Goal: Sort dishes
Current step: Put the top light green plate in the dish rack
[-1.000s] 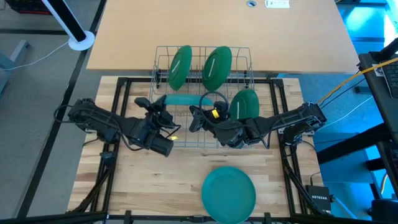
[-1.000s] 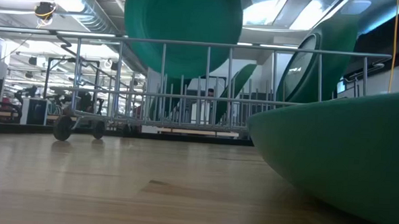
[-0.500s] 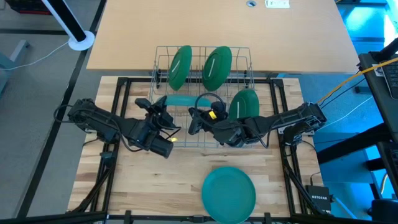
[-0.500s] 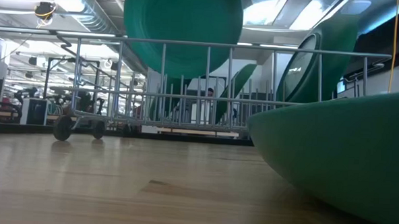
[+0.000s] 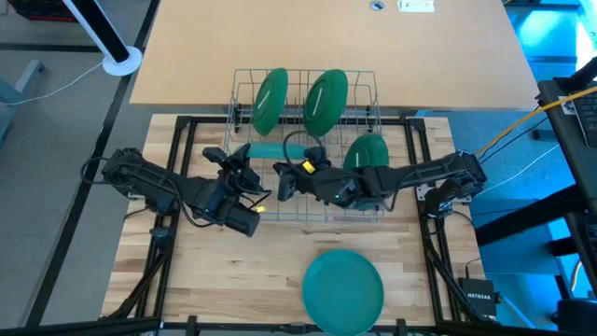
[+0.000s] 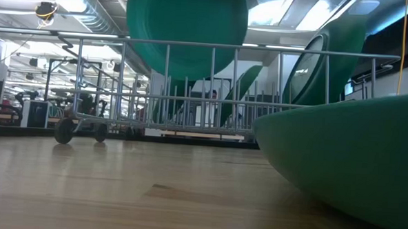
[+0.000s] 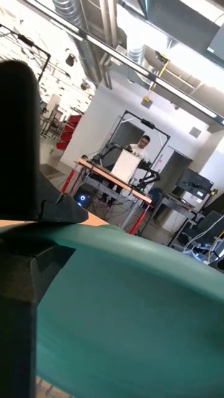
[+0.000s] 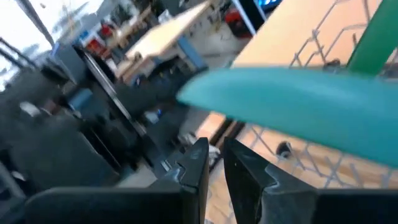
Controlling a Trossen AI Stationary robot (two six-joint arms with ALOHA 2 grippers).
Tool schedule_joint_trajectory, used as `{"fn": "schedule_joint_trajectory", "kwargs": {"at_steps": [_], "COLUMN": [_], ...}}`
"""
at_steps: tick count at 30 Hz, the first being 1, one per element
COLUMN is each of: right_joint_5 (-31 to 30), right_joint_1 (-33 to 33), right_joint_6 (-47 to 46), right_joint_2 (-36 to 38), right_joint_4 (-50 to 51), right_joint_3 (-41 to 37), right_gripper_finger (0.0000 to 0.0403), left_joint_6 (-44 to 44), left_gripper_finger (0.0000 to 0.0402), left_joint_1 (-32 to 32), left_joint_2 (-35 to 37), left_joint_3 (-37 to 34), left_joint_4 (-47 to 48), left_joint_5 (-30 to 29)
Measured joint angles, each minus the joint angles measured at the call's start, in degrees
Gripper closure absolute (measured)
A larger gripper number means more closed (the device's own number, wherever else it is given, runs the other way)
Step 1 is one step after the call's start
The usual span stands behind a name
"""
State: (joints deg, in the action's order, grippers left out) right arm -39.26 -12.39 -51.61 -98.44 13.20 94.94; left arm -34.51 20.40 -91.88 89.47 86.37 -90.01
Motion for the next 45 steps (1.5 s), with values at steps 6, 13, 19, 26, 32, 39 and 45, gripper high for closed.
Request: {"fn": "schedule_joint_trajectory", "kwargs": {"at_steps": [6,13,19,26,32,39,45], "right_joint_5": [6.6,14.2,18.3,9.7,-4.5,-25.1,-33.7], "right_joint_1": [2.0,2.4,2.4,-0.5,-4.7,-9.1,-9.7], "right_joint_6": [1.0,1.8,3.0,1.4,0.5,-2.1,-2.2], "right_joint_2": [-3.2,-7.1,-8.2,-5.4,-3.9,-4.2,-4.6], "right_joint_4": [-0.3,-3.8,-6.7,-7.0,-7.0,-6.8,-9.4], "right_joint_3": [0.0,0.0,0.0,0.0,0.0,0.0,0.0], "right_gripper_finger": [0.0347,0.0347,0.0347,0.0347,0.0347,0.0347,0.0347], "left_joint_6": [0.5,0.3,2.2,0.9,0.9,-0.9,-1.0], "left_gripper_finger": [0.0401,0.0401,0.0401,0.0401,0.0401,0.0401,0.0401], "left_joint_1": [0.1,0.8,1.1,0.9,0.5,0.5,0.6], "left_joint_2": [0.0,0.0,0.0,0.4,0.9,0.9,0.9], "left_joint_3": [0.0,0.0,0.0,0.0,0.0,0.0,0.0], "left_joint_4": [0.6,0.4,1.0,3.5,3.4,3.6,3.2], "left_joint_5": [0.3,0.7,1.0,-0.8,-0.4,-0.2,-0.1]}}
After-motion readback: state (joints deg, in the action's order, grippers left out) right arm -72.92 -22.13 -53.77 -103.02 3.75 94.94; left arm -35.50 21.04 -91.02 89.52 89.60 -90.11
